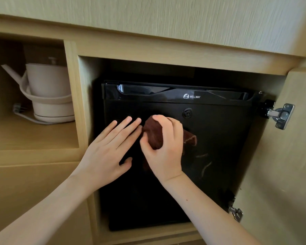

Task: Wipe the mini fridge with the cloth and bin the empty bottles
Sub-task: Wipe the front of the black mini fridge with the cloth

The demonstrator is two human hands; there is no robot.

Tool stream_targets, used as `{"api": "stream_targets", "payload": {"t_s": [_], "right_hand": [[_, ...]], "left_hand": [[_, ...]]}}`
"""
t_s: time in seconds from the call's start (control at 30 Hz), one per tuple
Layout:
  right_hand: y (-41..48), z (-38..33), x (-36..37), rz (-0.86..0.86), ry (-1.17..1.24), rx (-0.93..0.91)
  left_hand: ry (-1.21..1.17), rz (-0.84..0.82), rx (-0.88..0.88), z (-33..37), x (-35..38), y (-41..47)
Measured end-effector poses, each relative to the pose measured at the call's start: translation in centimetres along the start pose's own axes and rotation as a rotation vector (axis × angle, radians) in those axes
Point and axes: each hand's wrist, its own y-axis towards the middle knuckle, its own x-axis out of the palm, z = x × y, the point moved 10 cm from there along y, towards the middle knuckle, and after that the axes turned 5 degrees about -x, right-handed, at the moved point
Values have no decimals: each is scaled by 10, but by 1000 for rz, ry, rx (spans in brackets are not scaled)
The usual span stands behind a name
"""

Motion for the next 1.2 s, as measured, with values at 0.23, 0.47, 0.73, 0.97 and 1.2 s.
{"api": "stream_targets", "payload": {"t_s": [0.23, 0.47, 0.73, 0.97, 1.2], "right_hand": [[8, 46, -56, 38, -61, 26], [5, 83, -102, 253, -97, 239], [-10, 9, -3, -140, 7, -27], [23, 73, -95, 89, -74, 51], [22, 105, -136, 320, -109, 228]], "left_hand": [[24, -2, -16, 0, 4, -1], [28, -19, -36, 0, 2, 0], [64, 1, -3, 3, 2, 5], [69, 55, -17, 3, 5, 3], [93, 68, 2, 12, 3, 18]]}}
